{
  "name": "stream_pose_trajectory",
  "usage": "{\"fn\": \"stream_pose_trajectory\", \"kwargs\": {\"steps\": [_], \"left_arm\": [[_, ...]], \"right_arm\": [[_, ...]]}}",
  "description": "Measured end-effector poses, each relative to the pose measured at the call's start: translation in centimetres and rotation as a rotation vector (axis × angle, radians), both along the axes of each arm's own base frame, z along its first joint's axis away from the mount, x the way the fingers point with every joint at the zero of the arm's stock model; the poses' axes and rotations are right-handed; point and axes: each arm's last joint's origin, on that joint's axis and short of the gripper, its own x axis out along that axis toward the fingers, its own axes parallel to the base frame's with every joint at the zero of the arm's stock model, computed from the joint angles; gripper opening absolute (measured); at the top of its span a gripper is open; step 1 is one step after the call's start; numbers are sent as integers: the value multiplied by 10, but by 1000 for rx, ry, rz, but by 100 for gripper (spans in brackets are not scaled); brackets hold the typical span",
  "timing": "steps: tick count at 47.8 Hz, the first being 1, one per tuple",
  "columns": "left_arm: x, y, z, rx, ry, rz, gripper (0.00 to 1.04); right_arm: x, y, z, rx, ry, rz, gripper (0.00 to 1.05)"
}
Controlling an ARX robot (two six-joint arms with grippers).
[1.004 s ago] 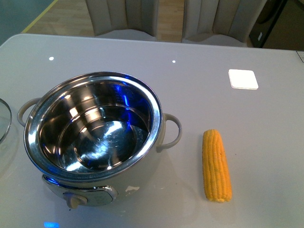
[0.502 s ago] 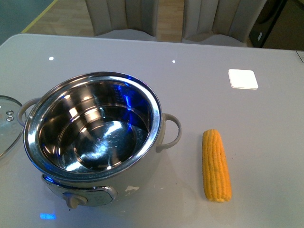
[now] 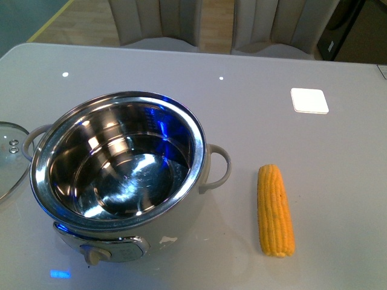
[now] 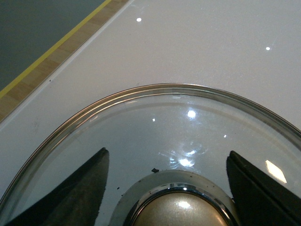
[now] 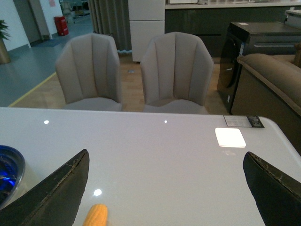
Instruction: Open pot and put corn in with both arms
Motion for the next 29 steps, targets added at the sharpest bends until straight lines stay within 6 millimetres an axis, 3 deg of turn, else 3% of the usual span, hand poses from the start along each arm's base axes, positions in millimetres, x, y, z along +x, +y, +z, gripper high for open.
{"fn": "stream_pose_trajectory", "kwargs": {"steps": [6,18,29], "left_arm": [[1,1,12,5,-17,7,99],[-4,0,76,28,-129,-8,98],[-52,-9,170,-7,-243,-55,98]], "right_arm": [[0,0,0,0,0,0,96],[0,0,0,0,0,0,96],[0,0,0,0,0,0,96]]}}
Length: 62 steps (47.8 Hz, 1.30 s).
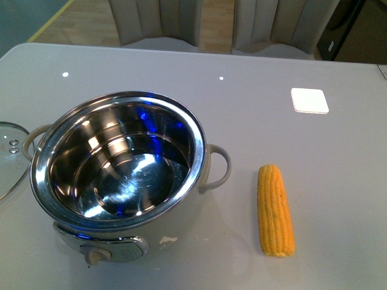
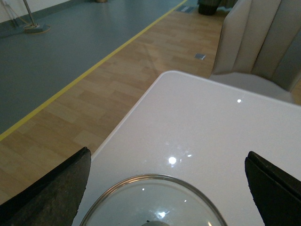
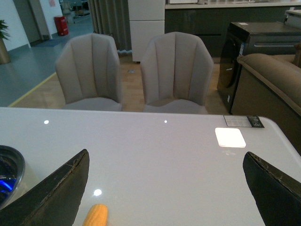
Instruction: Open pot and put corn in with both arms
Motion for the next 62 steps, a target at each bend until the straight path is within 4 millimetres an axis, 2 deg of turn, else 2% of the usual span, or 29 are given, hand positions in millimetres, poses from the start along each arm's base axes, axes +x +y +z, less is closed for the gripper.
{"fn": "stream_pose_trajectory", "kwargs": {"steps": [7,10,14,16,19,24,36,40,43,45,53,62], "left_arm": [[-45,-24,58,-6,-71,-57,98],[-61,-33,77,8,-104,-65,98],[-66,-36,89,31,-146,-70,98],[-67,-37,89,35,-158,-104,95],[-71,-43,86,43,-194,-205,87],[-82,-63,77,35,-192,-276,71],[-107,-95,70,40,-200,-282,35],[-118,-109,65,37,-194,-288,15],[-123,-113,64,37,-192,-283,6],[-126,-116,63,34,-192,-281,3],[-139,-127,60,37,-195,-289,3],[-152,-136,48,36,-187,-290,3]], "right_arm": [[0,0,0,0,0,0,96],[0,0,0,0,0,0,96],[0,0,0,0,0,0,96],[0,0,0,0,0,0,96],[0,0,0,0,0,0,96],[0,0,0,0,0,3,96],[0,0,0,0,0,2,96],[0,0,0,0,0,2,96],[0,0,0,0,0,2,96],[0,0,0,0,0,2,96],[0,0,0,0,0,2,96],[0,0,0,0,0,2,96]]}}
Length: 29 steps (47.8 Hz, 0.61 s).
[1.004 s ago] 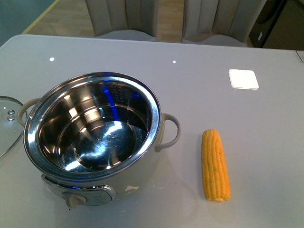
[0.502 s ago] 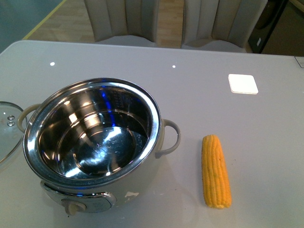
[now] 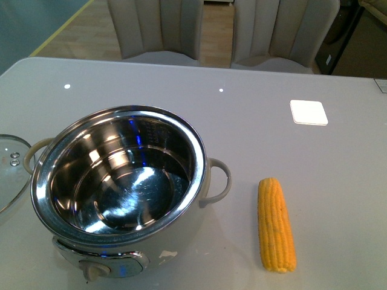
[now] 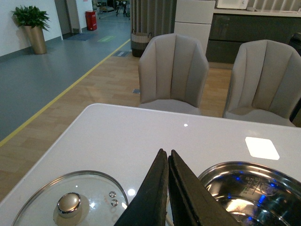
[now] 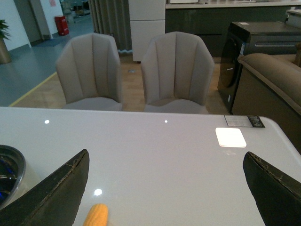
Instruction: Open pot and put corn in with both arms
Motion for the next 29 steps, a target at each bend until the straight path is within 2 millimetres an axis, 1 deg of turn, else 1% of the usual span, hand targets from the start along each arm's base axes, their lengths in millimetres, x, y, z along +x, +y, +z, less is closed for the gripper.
{"fn": "stream_pose_trajectory", "kwargs": {"steps": [6,11,29], "left_arm": [[-7,-7,4,2,-14,26,3],[-11,-14,5,3,-19,-8,3],[-24,-14,9,3,-32,-2,3]], "right_arm": [[0,0,0,0,0,0,96],[0,0,0,0,0,0,96],[0,0,0,0,0,0,96]]}}
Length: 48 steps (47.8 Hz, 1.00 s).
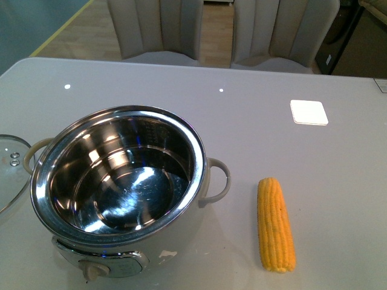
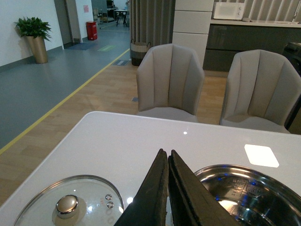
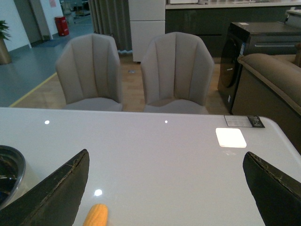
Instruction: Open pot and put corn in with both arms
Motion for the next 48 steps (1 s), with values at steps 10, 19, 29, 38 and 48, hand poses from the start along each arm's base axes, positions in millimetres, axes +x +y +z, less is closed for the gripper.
{"fn": "stream_pose_trajectory", "kwargs": {"steps": [10,19,29,38,48], "left_arm": [[-5,0,0,0,-1,0,3],[-9,0,0,0,-3,0,3],[-13,0,0,0,-1,0,3],[-24,0,-3,0,5,0,3],[-24,0,-3,-1,4,0,15]], "right_arm": [[0,0,0,0,0,0,96],[0,0,0,0,0,0,96],[0,0,0,0,0,0,96],[0,0,0,0,0,0,96],[0,0,0,0,0,0,96]]}}
